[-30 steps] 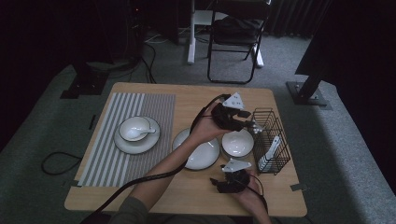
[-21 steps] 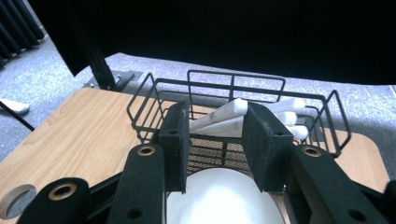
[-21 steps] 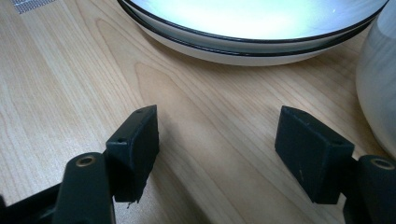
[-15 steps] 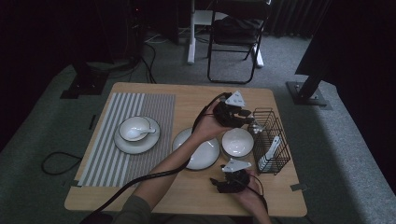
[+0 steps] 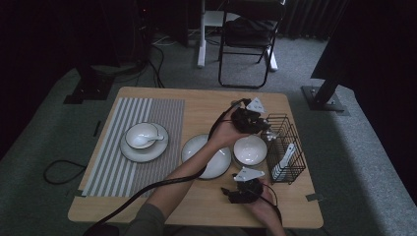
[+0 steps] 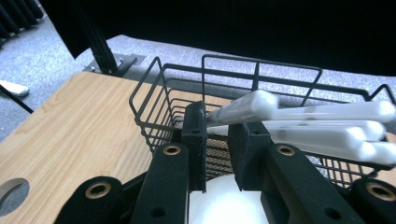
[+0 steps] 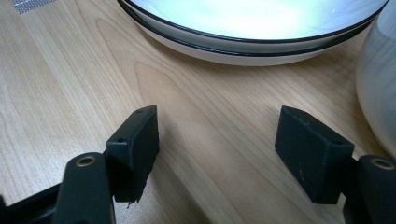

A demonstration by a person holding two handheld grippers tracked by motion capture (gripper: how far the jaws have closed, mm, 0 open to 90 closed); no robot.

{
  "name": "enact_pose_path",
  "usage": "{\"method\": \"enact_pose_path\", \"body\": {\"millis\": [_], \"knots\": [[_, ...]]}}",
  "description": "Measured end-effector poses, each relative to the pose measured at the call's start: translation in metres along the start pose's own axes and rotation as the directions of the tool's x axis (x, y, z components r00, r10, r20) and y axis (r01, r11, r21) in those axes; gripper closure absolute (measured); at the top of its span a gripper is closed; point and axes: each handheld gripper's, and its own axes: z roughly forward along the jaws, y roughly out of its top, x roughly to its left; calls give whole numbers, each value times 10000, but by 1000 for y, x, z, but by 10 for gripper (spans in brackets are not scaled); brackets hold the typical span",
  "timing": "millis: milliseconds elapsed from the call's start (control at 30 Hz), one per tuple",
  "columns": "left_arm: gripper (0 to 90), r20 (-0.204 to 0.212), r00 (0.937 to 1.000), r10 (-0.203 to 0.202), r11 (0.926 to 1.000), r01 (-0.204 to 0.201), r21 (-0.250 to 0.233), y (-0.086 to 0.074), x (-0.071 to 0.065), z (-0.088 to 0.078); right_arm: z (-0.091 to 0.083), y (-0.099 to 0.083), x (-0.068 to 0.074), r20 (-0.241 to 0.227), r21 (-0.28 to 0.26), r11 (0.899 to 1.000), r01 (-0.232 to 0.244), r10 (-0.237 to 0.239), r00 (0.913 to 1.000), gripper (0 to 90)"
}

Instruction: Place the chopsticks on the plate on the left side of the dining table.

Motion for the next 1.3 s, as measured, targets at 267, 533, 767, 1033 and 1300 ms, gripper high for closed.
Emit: {"method": "enact_pose_path", "body": {"millis": [267, 533, 767, 1033, 1300], "knots": [[797, -118, 9999, -77, 9998, 79, 185, -3, 1, 11, 0, 0, 0, 7, 8, 10000, 5, -5, 10000, 298], [821, -518, 9986, 84, 9998, -75, 180, -1, -1, 11, 0, 0, 0, 2, -3, 10000, -22, 22, 10000, 299], [804, -413, 9991, 81, 9999, -75, 143, -1, -1, 12, 0, 0, 0, 0, -2, 10000, -16, 16, 10000, 299], [802, -695, 9975, 118, 9999, -114, 67, 1, -4, 14, -1, 0, 0, 4, -4, 10000, -17, 17, 10000, 299], [843, -1001, 9948, 176, 9997, -193, -156, 1, -3, 10, -1, 0, 0, 7, -2, 10000, -14, 14, 10000, 299]]}}
